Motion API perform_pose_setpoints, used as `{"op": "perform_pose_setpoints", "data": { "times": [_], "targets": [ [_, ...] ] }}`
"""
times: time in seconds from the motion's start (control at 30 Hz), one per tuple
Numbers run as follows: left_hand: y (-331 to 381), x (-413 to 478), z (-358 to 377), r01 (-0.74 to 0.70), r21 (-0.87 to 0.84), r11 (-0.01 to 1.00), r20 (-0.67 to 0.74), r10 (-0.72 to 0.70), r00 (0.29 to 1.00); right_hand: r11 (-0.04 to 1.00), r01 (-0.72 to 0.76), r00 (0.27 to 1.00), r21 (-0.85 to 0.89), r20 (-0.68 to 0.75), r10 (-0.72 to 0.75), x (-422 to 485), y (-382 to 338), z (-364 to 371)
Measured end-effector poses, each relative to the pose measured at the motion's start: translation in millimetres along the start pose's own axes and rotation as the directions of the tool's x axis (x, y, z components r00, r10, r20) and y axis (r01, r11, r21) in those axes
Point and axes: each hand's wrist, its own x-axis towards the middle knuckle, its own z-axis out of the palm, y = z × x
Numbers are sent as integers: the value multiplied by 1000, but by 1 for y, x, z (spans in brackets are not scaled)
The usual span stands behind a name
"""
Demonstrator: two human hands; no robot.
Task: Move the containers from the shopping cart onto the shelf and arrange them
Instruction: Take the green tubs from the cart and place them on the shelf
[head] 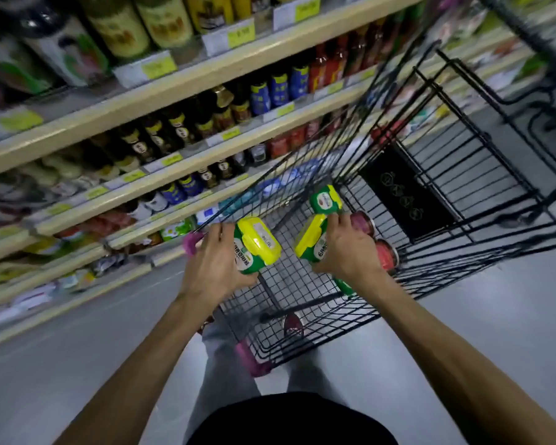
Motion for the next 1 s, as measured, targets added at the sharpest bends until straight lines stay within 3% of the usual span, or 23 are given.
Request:
{"op": "perform_pose_setpoints", "data": {
  "times": [0.1, 0.2, 0.4, 0.5, 0.67, 0.87, 1.0],
  "targets": [
    [-15, -48, -18, 93, -153, 984, -139, -115, 984, 988, 137, 987, -70, -71, -142, -18, -25, -35],
    [-34, -95, -36, 173, -358, 918, -268, -279, 922, 974, 215, 967, -64, -123, -222, -39, -61, -59],
    [-95, -194, -59, 205, -671, 713, -421, -594, 686, 928, 367, 901, 64, -275, -337, -100, -160, -68],
    [-142, -246, -64, 148, -773, 616, -415, -668, 617, 893, 434, 870, 117, -314, -382, -127, -222, -58],
    [-229, -330, -76, 103, -816, 569, -456, -743, 490, 833, 529, 818, 163, -357, -450, -166, -332, -37],
    [-320, -406, -100, 174, -782, 599, -521, -781, 345, 754, 629, 753, 191, -390, -529, -200, -453, -25],
    [-372, -437, -115, 144, -818, 556, -510, -819, 262, 683, 698, 698, 215, -416, -583, -219, -520, -25]
  ]
}}
